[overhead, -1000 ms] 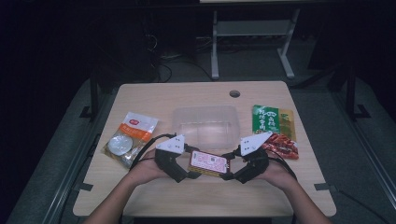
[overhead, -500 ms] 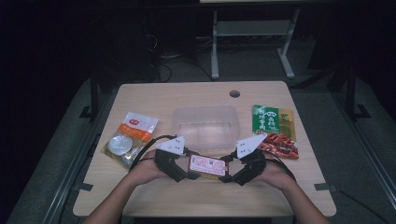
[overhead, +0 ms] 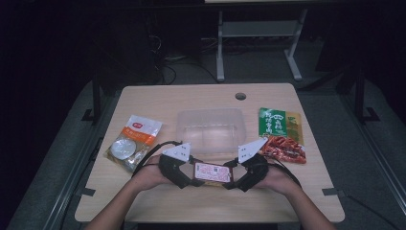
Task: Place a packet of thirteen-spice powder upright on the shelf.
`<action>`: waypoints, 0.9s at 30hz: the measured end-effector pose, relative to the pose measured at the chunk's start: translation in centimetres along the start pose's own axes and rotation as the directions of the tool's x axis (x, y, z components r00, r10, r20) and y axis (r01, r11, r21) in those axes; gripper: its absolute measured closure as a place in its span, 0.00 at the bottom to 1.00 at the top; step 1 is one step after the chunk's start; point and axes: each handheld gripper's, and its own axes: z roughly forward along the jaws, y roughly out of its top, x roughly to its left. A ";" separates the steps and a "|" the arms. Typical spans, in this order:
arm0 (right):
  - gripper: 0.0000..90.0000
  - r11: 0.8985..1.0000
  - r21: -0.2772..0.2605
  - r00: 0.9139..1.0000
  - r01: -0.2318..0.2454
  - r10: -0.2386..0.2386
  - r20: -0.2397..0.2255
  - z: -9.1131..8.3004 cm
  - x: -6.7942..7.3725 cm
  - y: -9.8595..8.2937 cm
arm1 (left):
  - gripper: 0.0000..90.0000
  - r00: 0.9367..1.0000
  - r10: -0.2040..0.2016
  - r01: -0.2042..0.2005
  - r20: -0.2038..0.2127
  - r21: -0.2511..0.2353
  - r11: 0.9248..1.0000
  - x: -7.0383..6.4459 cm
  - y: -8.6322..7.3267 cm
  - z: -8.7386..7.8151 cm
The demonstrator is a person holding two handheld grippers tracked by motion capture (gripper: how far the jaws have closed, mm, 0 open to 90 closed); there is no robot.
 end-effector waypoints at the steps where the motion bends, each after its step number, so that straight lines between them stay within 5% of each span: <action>1: 0.28 1.000 0.000 1.000 -0.005 0.005 0.002 0.0 0.0 0.0 | 0.35 1.000 -0.005 0.005 0.002 -0.003 1.000 0.0 0.0 0.0; 12: 0.16 0.999 0.012 0.996 -0.035 0.034 0.083 -0.8 0.3 -0.4 | 0.35 1.000 -0.021 0.021 -0.013 -0.029 0.999 0.3 0.1 -0.8; 27: 0.15 0.993 0.035 0.968 -0.115 0.104 0.228 -3.2 2.8 -3.7 | 0.35 0.998 -0.055 0.054 -0.031 -0.028 0.998 1.8 1.3 -2.0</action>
